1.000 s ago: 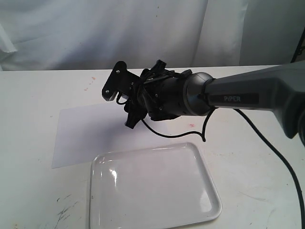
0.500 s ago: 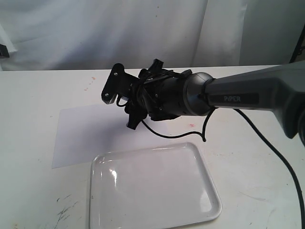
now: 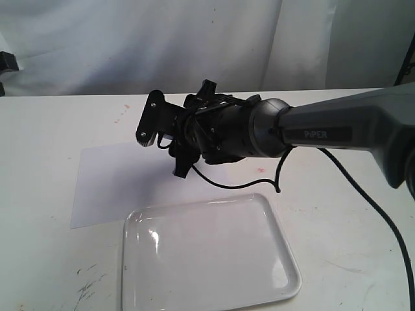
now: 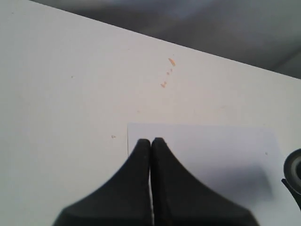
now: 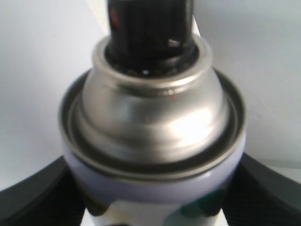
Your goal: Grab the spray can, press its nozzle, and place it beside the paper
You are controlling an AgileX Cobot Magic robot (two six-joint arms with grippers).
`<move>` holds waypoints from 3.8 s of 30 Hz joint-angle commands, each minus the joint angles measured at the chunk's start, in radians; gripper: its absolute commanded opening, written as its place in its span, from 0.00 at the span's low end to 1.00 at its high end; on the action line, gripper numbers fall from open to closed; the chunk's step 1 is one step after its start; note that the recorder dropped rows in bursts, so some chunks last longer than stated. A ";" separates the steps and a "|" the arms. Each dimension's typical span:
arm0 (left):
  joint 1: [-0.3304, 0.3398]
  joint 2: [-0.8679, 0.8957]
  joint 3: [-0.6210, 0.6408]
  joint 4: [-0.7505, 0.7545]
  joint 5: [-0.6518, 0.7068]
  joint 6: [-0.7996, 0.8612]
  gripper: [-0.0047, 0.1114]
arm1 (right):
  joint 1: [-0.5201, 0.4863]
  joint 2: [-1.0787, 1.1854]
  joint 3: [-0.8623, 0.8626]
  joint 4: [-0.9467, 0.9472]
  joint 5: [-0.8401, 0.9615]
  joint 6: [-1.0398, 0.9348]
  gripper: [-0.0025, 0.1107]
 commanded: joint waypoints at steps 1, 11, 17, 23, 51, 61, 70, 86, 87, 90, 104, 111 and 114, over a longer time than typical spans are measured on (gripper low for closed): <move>0.000 0.083 -0.079 -0.148 0.103 0.201 0.04 | 0.000 -0.002 -0.010 -0.038 -0.001 -0.012 0.02; 0.000 0.391 -0.384 -0.406 0.455 0.450 0.04 | 0.000 0.004 -0.010 -0.038 0.026 -0.012 0.02; 0.001 0.525 -0.523 -0.531 0.592 0.568 0.04 | 0.000 0.009 -0.010 -0.036 0.026 -0.012 0.02; 0.001 0.630 -0.610 -0.591 0.674 0.580 0.04 | 0.000 0.009 -0.008 -0.036 0.027 -0.014 0.02; -0.046 0.811 -0.694 -0.836 0.809 0.702 0.04 | 0.000 0.066 -0.010 -0.048 0.074 0.001 0.02; -0.051 0.868 -0.694 -0.827 0.809 0.701 0.04 | 0.000 0.066 -0.051 -0.069 0.118 0.027 0.02; -0.051 0.871 -0.694 -0.841 0.809 0.702 0.04 | 0.000 0.064 -0.051 -0.060 0.092 0.027 0.02; -0.092 0.900 -0.694 -0.841 0.809 0.706 0.04 | 0.000 0.042 -0.051 -0.035 0.065 0.003 0.02; -0.092 0.900 -0.694 -0.841 0.809 0.706 0.04 | 0.000 0.042 -0.051 -0.035 0.065 0.003 0.02; -0.092 0.900 -0.694 -0.841 0.809 0.707 0.04 | 0.000 0.042 -0.051 -0.035 0.067 -0.011 0.02; -0.055 0.755 -0.652 -0.680 0.674 0.676 0.04 | -0.029 0.019 -0.051 0.056 0.076 0.004 0.02; -0.057 0.528 -0.403 -0.655 0.395 0.730 0.04 | -0.044 -0.042 -0.051 0.127 0.064 0.017 0.02; -0.057 0.413 -0.276 -0.655 0.274 0.762 0.04 | -0.058 -0.064 -0.051 0.229 0.026 0.017 0.02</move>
